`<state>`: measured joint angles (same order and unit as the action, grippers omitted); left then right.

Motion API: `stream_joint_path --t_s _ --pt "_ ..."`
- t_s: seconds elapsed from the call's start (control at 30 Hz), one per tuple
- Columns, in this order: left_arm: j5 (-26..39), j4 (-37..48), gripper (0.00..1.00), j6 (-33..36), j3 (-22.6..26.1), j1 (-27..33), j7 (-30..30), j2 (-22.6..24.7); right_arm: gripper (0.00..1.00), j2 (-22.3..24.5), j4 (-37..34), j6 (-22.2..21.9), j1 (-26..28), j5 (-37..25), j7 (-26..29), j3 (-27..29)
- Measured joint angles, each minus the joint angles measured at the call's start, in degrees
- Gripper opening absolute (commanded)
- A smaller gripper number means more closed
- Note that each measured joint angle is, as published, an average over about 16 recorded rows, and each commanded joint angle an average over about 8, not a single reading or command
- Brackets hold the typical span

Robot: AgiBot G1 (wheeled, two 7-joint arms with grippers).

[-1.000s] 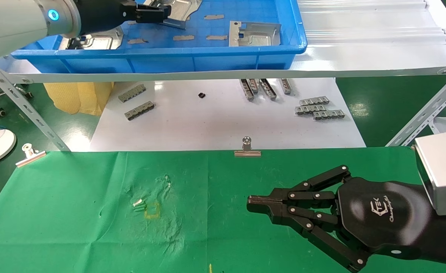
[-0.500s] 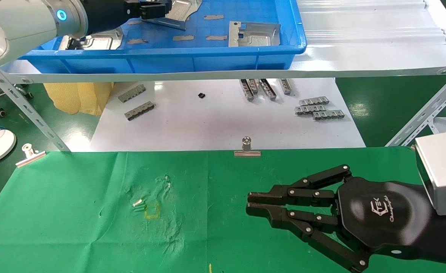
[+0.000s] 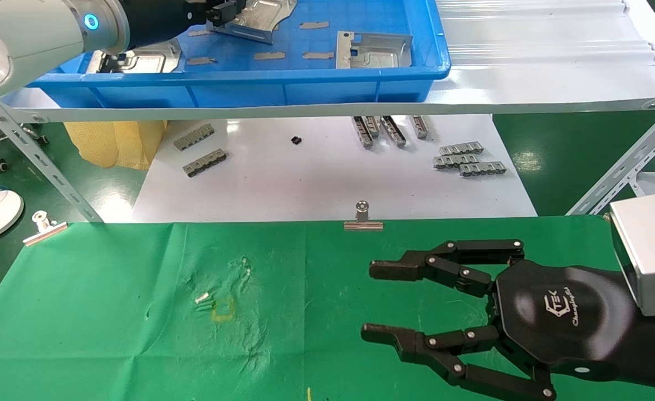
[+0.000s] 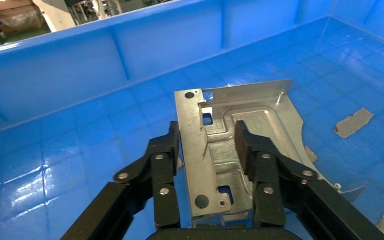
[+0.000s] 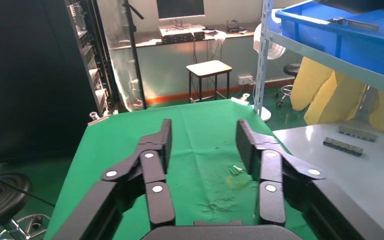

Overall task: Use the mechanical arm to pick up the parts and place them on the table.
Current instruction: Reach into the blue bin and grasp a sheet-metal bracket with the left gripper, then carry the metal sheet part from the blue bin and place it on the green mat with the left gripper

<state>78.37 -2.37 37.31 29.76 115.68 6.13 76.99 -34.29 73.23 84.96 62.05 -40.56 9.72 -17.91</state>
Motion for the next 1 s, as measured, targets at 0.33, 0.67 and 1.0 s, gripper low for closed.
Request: stream_joint_path --t_s 0.33,0.67,1.0 --pt "-0.03 -0.75 0.0 0.05 0.21 0.59 -0.48 -0.18 1.0 0.01 0.0 -0.01 0.0 0.01 -0.01 -0.02" --pt "-3.61 -4.68 0.0 12.1 -1.78 1.63 -6.33 -4.09 1.0 0.02 0.0 -0.02 0.01 0.03 -0.02 -0.04" --pt "-8.62 -8.36 0.0 39.86 -3.91 -0.85 -17.87 -13.44 1.0 0.03 0.0 -0.03 0.01 0.04 -0.03 -0.06"
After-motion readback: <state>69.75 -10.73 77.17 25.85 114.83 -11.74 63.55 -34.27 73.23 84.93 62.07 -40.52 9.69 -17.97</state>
